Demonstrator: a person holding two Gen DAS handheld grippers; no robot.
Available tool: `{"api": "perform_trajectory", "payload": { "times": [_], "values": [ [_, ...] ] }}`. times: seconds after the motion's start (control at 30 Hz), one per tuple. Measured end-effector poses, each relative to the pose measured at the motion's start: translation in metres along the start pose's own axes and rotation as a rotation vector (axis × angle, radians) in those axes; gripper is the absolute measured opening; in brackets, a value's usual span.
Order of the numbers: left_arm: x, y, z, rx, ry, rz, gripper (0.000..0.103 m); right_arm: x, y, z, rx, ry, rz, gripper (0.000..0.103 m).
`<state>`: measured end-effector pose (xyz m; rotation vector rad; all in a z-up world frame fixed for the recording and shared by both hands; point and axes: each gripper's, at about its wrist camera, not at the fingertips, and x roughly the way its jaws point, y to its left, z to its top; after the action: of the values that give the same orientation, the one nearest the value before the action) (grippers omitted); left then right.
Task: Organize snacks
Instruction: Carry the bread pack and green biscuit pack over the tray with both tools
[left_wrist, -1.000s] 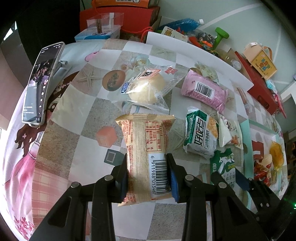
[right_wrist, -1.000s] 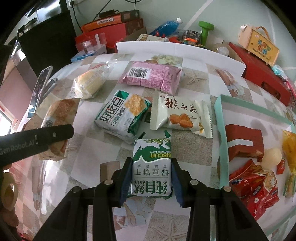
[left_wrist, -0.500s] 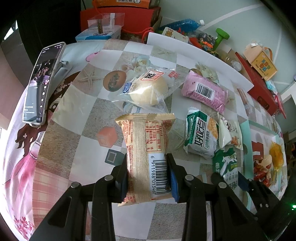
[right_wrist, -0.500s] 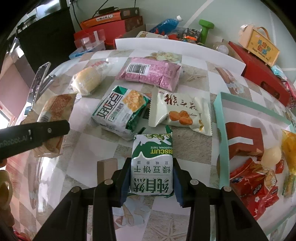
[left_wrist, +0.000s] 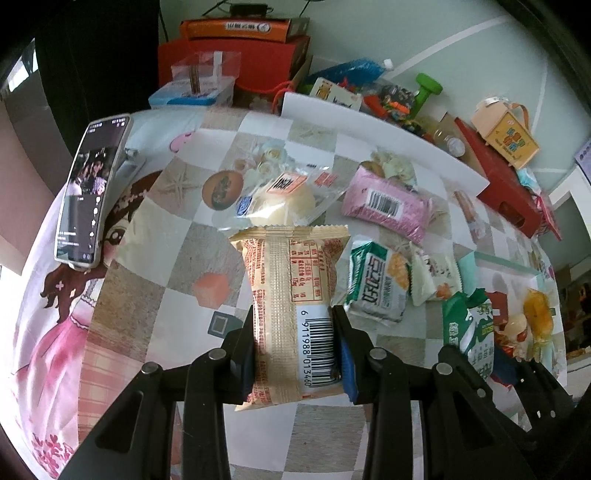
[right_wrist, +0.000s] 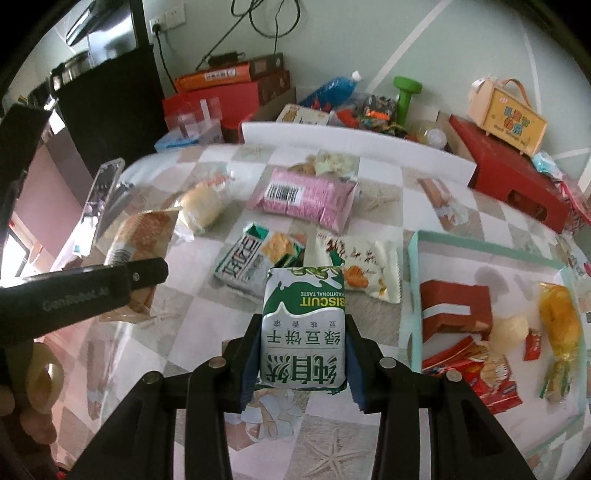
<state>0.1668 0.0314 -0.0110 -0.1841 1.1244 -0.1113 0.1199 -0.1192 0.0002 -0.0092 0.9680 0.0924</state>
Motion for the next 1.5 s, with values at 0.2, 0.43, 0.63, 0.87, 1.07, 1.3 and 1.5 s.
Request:
{"api": "perform_trajectory", "payload": {
  "times": [0.2,0.43,0.63,0.87,1.07,1.3,1.5],
  "values": [
    [-0.01,-0.011,0.002,0.022,-0.02,-0.022,0.038,-0.009,-0.017,0.003,0.04,-0.019,-0.019,0.042],
    [-0.015,-0.035,0.002,0.075,-0.033,-0.044,0.038,-0.025,-0.054,0.005,0.126,-0.054,-0.054,0.042],
    [-0.015,-0.065,-0.002,0.138,-0.02,-0.065,0.038,-0.037,-0.105,0.001,0.244,-0.067,-0.12,0.042],
    [-0.018,-0.112,-0.004,0.234,-0.006,-0.097,0.038,-0.056,-0.172,-0.017,0.408,-0.081,-0.193,0.042],
    [-0.017,-0.168,-0.01,0.365,0.013,-0.111,0.038,-0.07,-0.218,-0.036,0.535,-0.084,-0.24,0.042],
    [-0.007,-0.223,-0.02,0.473,0.055,-0.153,0.038,-0.078,-0.248,-0.053,0.615,-0.078,-0.262,0.042],
    [0.01,-0.257,-0.025,0.505,0.104,-0.199,0.038,-0.074,-0.258,-0.06,0.642,-0.057,-0.25,0.042]
  ]
}}
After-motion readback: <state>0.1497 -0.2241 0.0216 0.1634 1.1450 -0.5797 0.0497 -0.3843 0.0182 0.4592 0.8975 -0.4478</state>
